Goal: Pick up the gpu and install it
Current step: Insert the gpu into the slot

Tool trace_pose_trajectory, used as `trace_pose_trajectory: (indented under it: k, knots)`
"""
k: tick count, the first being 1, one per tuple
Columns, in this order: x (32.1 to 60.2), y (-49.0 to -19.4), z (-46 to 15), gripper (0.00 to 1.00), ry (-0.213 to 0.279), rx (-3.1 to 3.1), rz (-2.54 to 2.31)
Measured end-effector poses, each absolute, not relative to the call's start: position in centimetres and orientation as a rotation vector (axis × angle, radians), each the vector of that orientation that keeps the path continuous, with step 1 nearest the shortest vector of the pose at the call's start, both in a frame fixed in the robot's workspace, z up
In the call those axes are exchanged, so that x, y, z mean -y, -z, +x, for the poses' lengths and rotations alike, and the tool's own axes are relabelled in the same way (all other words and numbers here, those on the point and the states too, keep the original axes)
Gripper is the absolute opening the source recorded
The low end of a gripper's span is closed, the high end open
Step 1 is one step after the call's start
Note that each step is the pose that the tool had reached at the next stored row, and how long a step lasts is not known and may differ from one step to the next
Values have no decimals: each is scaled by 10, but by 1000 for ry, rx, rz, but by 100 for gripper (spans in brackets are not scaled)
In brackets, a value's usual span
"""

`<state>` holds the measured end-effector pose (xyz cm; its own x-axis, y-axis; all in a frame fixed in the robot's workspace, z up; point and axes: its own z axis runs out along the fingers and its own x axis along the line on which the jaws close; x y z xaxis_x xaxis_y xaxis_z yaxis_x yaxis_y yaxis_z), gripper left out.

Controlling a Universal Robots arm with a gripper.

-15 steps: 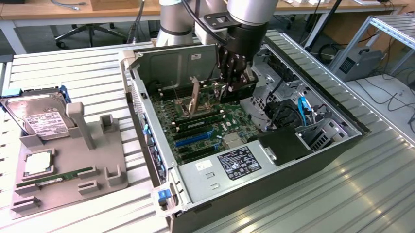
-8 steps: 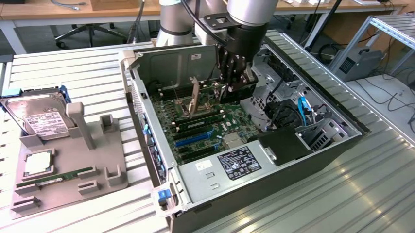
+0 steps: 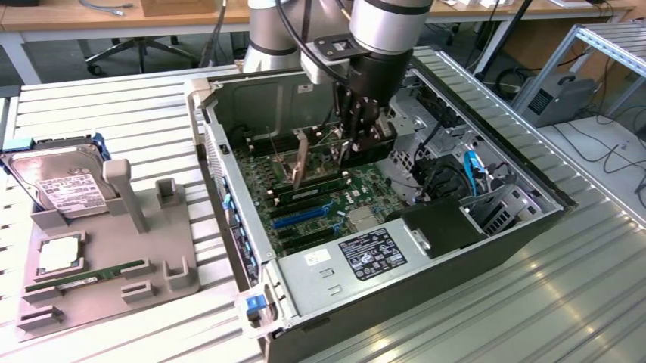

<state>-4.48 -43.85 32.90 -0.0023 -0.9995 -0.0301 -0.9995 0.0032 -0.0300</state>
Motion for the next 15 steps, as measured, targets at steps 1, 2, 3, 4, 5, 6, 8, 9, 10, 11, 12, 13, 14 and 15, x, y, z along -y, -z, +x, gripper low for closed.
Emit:
trace_pose_trajectory:
  k: [1,2,3,4,5,6,8,9,10,11,12,13,14,15]
  knots:
    - [439,-328,-45,27,0,-2194,-2188]
    - [439,-326,-45,27,0,-2194,-2188]
    - [439,-325,-45,27,0,-2194,-2188]
    - [439,-324,-45,27,0,-2194,-2188]
    - [439,-324,-45,27,0,-2194,-2188]
    - [439,-324,-45,27,0,-2194,-2188]
    - [439,-323,-46,27,0,-2194,-2188]
    - [439,-323,-46,27,0,-2194,-2188]
    - [439,-323,-46,27,0,-2194,-2188]
    - [439,-322,-46,27,0,-2194,-2188]
    - [439,-322,-46,27,0,-2194,-2188]
    - [439,-322,-46,27,0,-2194,-2188]
    - [439,-322,-46,27,0,-2194,-2188]
    - [439,-321,-46,27,0,-2194,-2188]
